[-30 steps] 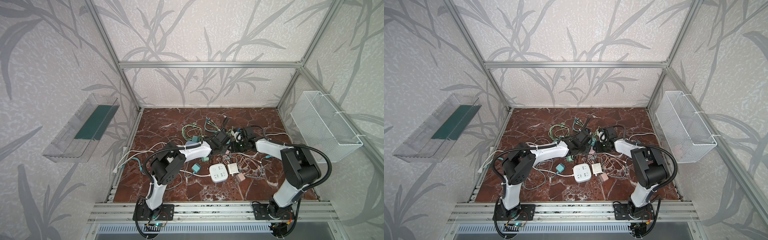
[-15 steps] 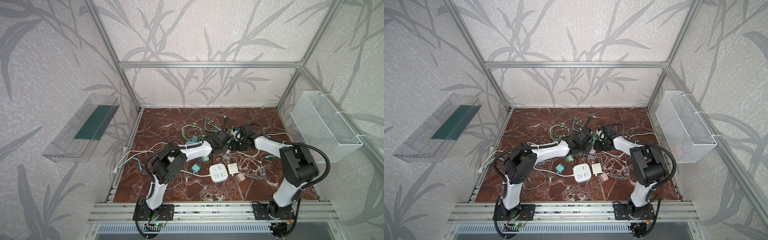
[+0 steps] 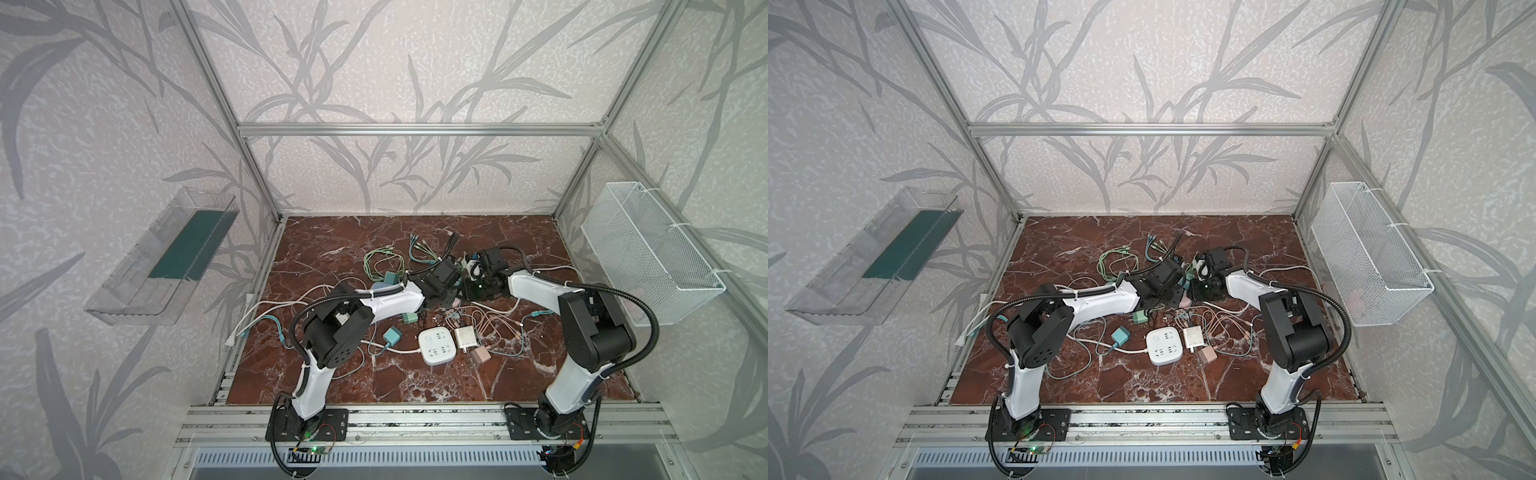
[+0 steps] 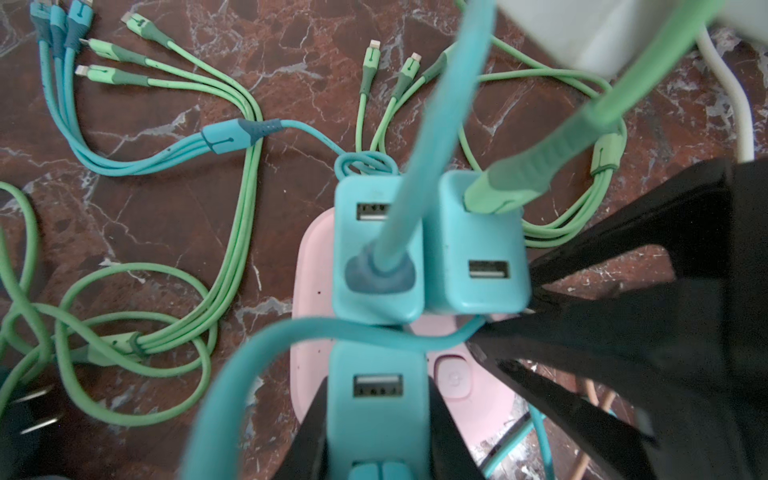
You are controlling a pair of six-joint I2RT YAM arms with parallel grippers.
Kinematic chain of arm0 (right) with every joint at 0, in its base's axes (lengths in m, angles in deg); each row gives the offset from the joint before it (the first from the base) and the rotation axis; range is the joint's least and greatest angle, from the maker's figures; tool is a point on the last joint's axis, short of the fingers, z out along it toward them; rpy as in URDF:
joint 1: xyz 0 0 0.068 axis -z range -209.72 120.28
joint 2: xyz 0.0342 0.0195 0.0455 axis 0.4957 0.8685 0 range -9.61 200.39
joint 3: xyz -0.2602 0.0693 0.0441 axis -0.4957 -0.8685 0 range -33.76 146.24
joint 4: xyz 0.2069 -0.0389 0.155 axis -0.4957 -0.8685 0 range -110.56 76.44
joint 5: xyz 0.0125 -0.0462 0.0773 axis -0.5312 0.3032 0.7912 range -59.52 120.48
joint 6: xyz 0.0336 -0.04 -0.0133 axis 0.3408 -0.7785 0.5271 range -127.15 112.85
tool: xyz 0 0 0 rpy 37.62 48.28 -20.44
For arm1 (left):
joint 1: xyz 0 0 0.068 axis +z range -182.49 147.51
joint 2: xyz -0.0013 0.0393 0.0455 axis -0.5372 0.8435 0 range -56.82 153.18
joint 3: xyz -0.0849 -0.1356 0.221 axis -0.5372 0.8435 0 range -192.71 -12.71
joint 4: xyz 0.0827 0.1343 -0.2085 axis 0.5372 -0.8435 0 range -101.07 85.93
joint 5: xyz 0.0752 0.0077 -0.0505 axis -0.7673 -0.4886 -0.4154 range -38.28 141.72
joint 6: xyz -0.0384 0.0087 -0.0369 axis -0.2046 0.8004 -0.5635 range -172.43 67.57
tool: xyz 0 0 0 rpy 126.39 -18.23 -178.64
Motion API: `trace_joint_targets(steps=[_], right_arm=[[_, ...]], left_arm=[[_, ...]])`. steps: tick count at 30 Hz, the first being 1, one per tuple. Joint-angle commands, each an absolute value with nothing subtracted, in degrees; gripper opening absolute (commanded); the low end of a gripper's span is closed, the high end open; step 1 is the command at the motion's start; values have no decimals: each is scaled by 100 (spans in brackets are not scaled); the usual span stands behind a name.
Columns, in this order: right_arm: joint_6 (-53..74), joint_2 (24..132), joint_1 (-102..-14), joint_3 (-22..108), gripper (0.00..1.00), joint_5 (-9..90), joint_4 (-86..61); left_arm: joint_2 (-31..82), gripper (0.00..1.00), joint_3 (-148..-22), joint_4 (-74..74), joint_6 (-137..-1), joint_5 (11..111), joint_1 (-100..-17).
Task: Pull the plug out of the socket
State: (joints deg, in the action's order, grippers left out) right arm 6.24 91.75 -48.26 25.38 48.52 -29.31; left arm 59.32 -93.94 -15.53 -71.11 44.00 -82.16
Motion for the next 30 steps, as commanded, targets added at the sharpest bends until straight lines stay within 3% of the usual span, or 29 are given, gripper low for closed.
trace_joint_targets(steps=[1, 20, 30], right_arm=[[490, 9419, -4907, 2548, 36, 4685, -3232], [419, 9585, -4974, 2684, 36, 4650, -3340], [318, 9639, -4975, 2686, 35, 4529, -3482]], left_arm=[[5599, 8, -9464, -681, -6986, 4469, -8347], [5982, 8, -10130, -1428, -6587, 4613, -8540], [5711, 8, -9981, -1108, -6759, 4582, -8523]])
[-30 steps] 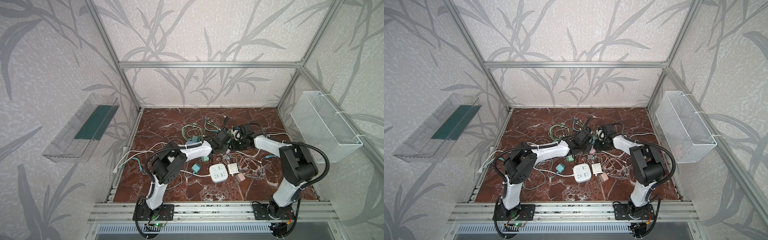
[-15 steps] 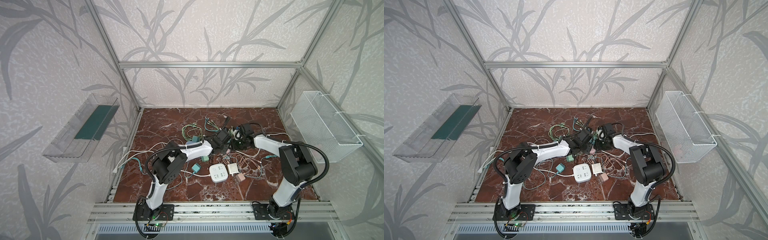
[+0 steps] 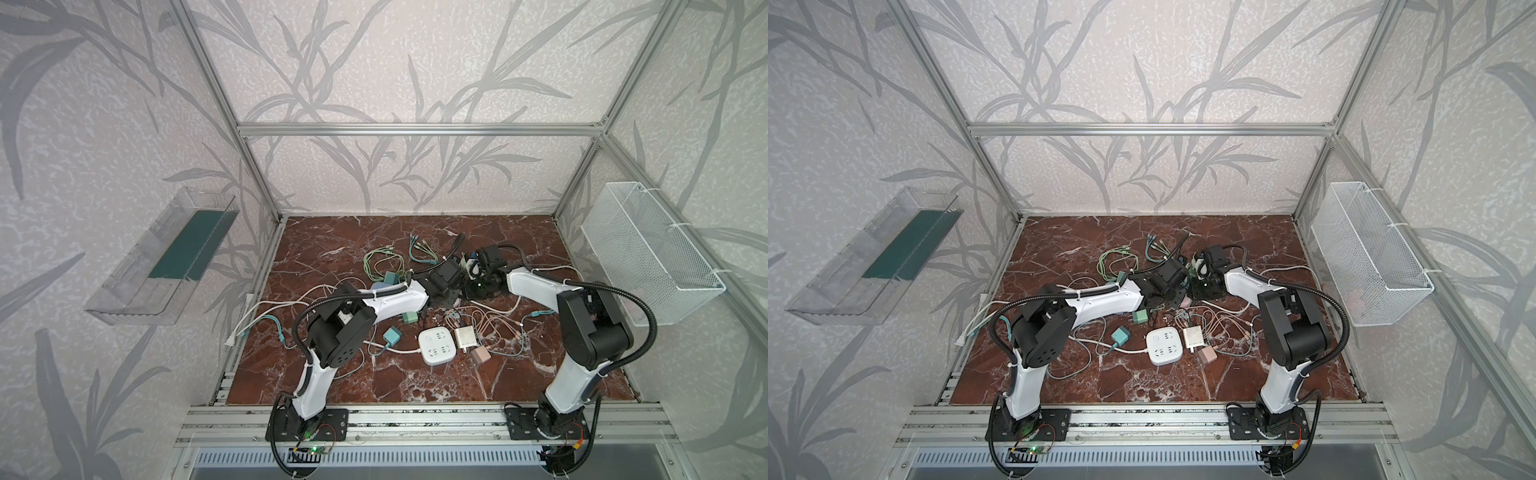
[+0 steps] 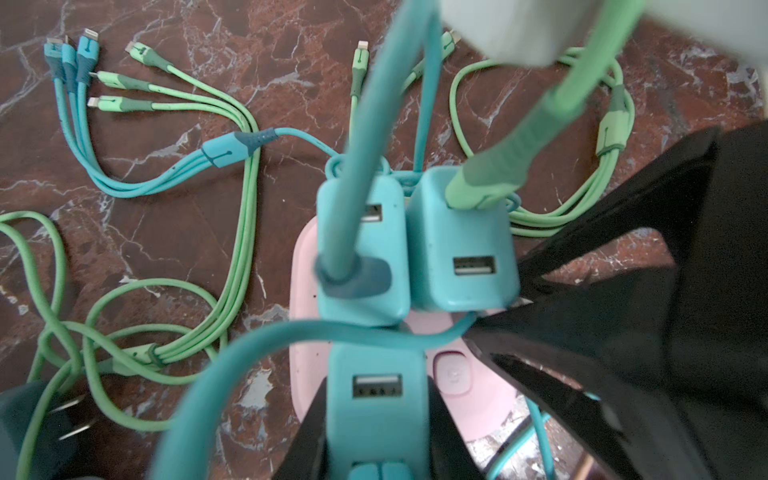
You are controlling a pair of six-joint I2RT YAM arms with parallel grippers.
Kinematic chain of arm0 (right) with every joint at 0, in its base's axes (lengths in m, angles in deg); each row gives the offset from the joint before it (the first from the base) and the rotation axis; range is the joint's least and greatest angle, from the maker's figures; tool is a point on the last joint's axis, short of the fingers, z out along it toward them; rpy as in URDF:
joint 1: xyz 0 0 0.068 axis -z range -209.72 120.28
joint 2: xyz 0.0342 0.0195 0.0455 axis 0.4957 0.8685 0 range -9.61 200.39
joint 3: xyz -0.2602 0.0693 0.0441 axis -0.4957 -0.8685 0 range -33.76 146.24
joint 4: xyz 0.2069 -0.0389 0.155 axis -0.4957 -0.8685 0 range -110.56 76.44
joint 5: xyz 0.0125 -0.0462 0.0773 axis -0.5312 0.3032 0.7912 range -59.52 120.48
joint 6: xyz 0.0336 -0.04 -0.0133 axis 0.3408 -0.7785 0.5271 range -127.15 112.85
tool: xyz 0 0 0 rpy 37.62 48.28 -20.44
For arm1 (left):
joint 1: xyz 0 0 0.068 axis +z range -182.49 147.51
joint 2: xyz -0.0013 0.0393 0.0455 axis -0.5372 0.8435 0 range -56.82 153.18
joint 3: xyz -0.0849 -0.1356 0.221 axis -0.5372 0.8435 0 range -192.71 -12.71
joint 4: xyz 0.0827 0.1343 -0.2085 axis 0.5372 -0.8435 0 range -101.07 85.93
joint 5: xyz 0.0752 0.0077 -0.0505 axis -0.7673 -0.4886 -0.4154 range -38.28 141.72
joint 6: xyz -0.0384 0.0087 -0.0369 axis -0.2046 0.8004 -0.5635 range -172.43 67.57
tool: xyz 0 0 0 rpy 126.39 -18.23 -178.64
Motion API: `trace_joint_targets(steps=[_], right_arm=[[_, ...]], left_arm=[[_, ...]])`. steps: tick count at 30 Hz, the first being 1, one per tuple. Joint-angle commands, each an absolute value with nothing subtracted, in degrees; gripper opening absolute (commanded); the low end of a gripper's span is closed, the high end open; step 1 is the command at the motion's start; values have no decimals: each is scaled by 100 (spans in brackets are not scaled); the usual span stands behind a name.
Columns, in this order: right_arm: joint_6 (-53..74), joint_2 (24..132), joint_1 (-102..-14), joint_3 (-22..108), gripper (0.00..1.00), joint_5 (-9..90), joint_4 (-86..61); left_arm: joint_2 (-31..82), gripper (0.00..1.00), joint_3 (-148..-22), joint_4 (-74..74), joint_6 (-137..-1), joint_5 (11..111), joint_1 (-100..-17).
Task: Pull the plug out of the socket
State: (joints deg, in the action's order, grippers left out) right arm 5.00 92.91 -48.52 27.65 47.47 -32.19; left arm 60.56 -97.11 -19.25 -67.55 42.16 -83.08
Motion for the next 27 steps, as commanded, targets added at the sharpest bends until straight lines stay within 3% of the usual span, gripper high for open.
trace_joint_targets(steps=[1, 27], right_arm=[[316, 9638, -4975, 2695, 36, 4524, -3483], [368, 9397, -4988, 2649, 38, 4691, -3266]], left_arm=[[5688, 8, -9985, -1088, -6785, 4613, -8523], [5667, 8, -10013, -1566, -6885, 4705, -8516]])
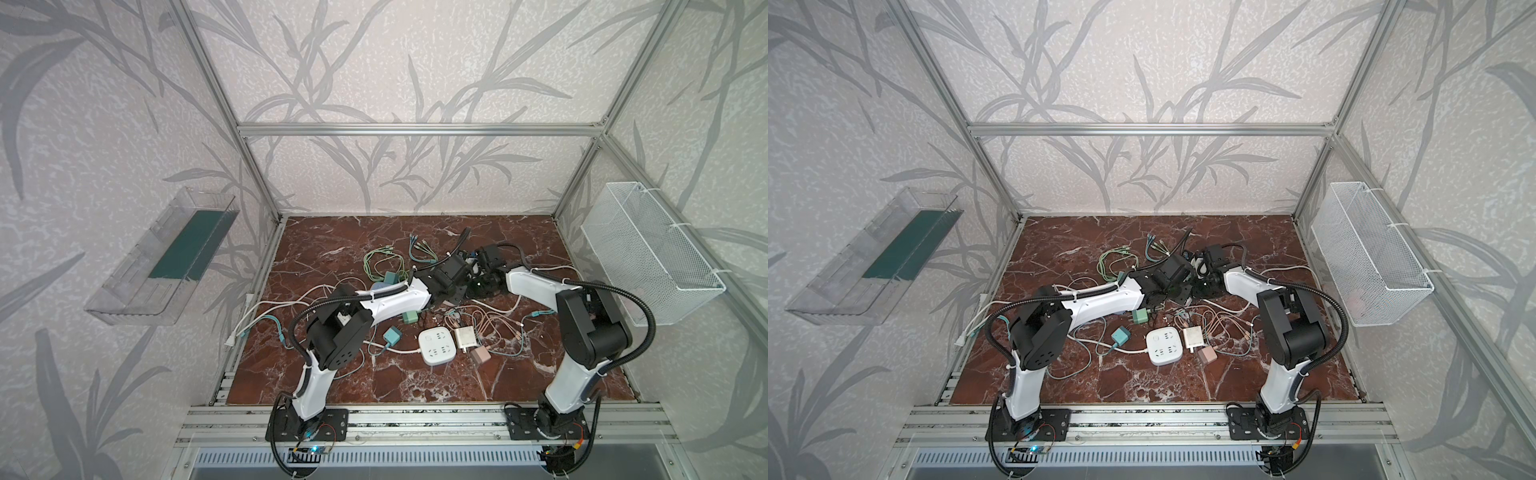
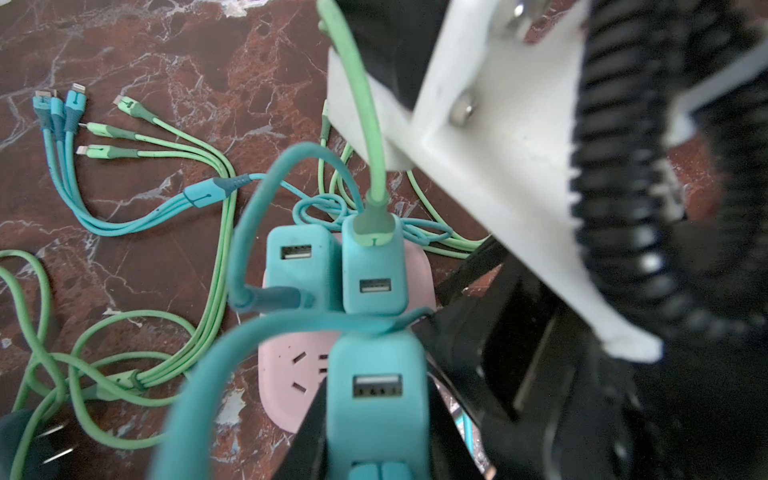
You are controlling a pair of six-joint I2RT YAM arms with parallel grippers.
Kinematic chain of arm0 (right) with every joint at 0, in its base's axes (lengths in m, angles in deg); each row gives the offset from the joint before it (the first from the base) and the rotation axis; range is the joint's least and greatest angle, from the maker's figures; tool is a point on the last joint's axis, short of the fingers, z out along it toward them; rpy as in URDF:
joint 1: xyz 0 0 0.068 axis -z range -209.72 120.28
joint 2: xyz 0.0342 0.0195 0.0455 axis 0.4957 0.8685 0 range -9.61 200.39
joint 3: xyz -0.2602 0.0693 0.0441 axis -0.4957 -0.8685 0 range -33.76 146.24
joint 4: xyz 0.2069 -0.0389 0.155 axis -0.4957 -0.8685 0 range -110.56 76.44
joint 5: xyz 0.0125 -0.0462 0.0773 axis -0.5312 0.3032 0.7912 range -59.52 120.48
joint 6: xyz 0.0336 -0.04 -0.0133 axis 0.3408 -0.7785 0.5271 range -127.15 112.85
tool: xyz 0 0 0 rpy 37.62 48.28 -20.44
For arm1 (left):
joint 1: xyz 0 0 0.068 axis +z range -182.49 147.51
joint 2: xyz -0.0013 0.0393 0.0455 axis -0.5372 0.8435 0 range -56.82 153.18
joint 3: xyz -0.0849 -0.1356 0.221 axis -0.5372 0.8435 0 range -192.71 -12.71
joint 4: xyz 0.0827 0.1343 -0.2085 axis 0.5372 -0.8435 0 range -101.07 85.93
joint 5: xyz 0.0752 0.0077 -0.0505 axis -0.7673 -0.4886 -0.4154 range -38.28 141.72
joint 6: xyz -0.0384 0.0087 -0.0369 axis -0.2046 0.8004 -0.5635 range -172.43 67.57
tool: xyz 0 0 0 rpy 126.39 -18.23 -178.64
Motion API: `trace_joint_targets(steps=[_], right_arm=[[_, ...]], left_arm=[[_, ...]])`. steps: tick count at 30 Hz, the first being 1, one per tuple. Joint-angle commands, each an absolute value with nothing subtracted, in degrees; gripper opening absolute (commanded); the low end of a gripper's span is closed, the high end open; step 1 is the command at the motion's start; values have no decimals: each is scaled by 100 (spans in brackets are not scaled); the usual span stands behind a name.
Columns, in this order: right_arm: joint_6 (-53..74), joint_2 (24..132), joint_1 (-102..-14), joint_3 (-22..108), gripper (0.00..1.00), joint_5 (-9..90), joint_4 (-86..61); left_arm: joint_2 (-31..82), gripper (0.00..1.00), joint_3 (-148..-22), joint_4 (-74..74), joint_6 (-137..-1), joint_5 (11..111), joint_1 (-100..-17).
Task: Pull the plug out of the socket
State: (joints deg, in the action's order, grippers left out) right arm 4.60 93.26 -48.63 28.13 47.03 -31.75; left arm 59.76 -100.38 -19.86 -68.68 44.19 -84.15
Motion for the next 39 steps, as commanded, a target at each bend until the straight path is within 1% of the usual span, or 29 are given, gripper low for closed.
trace_joint_targets(steps=[1, 9, 12, 19, 22, 33, 39], right_arm=[[374, 9345, -4984, 2637, 40, 4733, -3205], [413, 8856, -4985, 2515, 53, 5007, -2845], [397, 8497, -4979, 2350, 62, 4960, -2626], [299, 7621, -4975, 1741, 71, 4955, -1803], [123, 7324, -4967, 1573, 76, 4946, -1694], [-595, 6567, -4766, 1013, 82, 5141, -1496], [-757, 6403, -4505, 889, 82, 5180, -1573]], left_arm=[[5639, 8, -9974, -1575, -6902, 4668, -8522], [5376, 8, -9588, -1468, -7079, 4596, -8505], [5190, 9, -9376, -1298, -7188, 4653, -8505], [4866, 9, -9117, -1281, -7255, 4720, -8496], [4754, 9, -8886, -1151, -7348, 4741, -8485], [4435, 11, -8040, -535, -7792, 5207, -8348], [4339, 11, -7665, -138, -8039, 5686, -8220]])
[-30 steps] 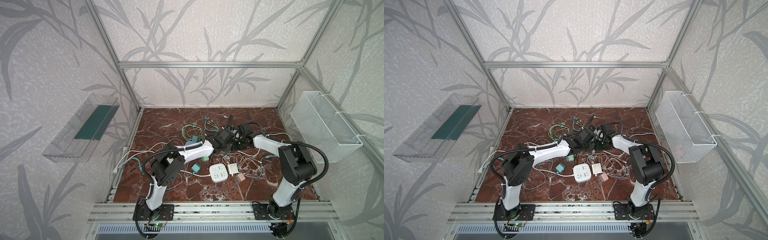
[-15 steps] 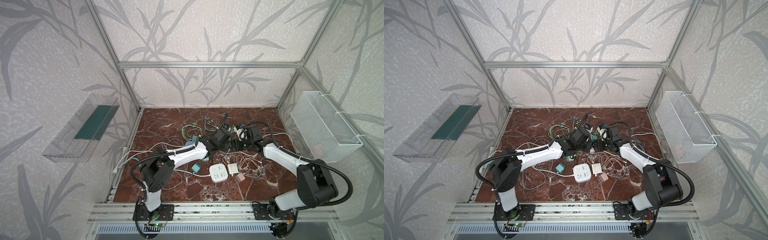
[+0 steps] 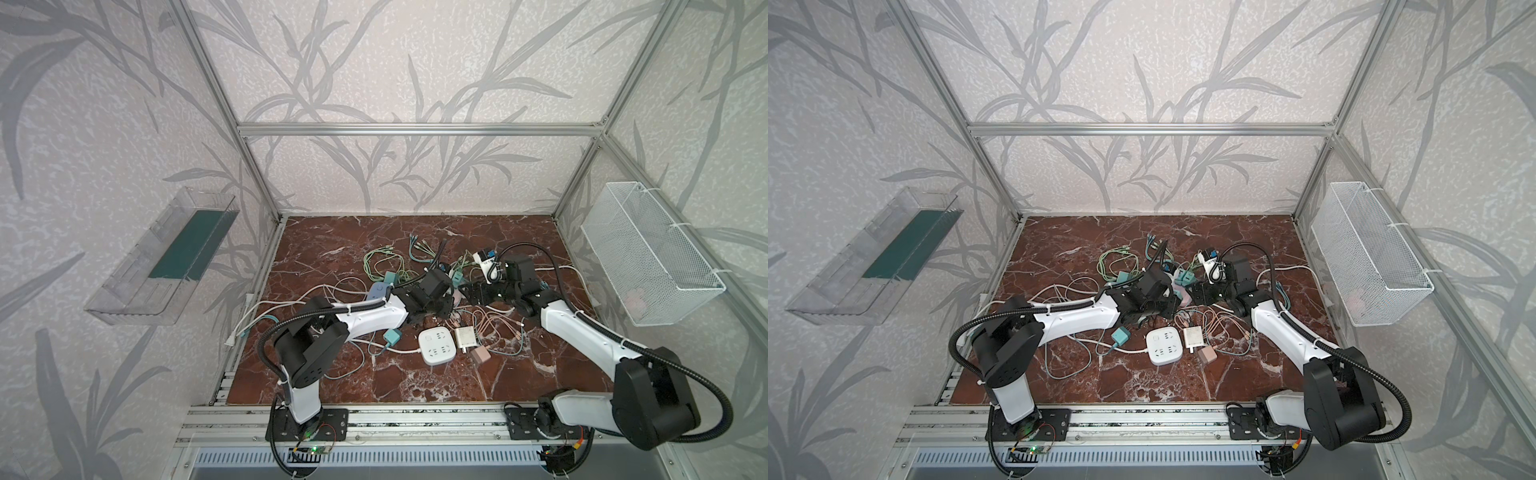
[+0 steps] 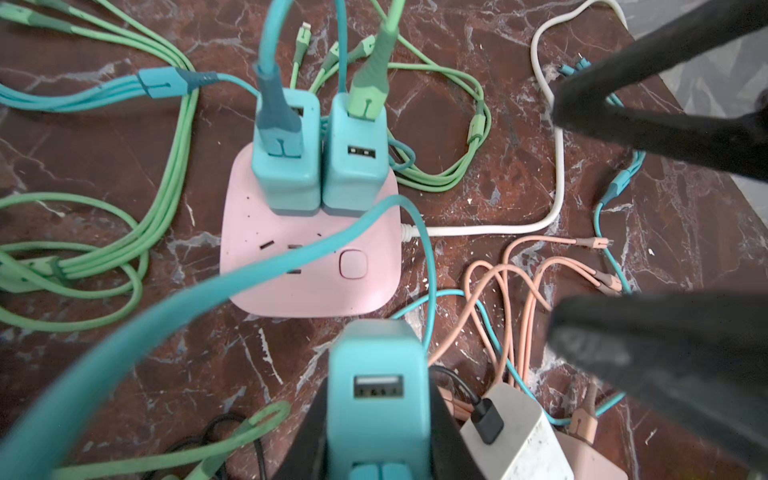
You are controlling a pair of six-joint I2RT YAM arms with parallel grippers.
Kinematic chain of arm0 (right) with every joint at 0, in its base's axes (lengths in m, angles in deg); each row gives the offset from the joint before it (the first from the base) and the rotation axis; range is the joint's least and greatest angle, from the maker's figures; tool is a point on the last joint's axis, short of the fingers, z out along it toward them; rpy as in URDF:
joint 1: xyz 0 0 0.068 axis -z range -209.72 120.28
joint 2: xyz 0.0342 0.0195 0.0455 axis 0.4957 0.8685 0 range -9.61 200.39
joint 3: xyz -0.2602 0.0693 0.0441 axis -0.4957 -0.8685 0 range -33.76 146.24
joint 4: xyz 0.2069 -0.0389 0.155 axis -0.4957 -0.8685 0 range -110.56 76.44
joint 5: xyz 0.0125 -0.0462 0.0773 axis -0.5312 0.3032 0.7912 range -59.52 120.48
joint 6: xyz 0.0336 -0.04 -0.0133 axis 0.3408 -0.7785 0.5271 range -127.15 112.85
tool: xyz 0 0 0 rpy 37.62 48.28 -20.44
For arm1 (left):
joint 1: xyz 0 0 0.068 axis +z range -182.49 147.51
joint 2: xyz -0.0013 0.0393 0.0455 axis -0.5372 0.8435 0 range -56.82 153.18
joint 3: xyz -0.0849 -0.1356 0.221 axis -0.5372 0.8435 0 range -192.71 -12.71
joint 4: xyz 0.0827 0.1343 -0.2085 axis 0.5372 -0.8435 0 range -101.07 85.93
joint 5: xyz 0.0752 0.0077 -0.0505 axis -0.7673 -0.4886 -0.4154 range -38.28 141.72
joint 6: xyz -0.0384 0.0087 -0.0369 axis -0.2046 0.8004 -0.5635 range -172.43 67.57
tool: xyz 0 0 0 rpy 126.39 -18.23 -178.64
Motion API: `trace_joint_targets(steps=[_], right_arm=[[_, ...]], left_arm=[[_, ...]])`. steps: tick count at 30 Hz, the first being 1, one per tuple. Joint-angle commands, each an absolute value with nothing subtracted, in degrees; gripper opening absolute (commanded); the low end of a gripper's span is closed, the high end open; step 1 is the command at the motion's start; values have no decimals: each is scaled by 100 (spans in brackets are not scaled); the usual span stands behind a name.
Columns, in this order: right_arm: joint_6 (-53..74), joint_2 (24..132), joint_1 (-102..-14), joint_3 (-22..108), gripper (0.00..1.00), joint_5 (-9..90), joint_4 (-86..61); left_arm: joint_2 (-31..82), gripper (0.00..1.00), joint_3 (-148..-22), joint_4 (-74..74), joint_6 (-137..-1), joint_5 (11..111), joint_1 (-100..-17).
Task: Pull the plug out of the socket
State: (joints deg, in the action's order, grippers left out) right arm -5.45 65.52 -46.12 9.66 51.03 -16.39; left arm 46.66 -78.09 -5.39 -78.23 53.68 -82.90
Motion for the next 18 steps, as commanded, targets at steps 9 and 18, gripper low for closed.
trace_joint_targets(steps=[9, 18], right_arm=[[-1242, 6524, -4255, 774, 81, 5028, -1563], [-1228, 6624, -4246, 772, 81, 5094, -1459]], left_arm=[[4332, 11, -7043, 588, -8430, 6669, -7716], [4562, 12, -6941, 842, -8523, 7002, -7443]])
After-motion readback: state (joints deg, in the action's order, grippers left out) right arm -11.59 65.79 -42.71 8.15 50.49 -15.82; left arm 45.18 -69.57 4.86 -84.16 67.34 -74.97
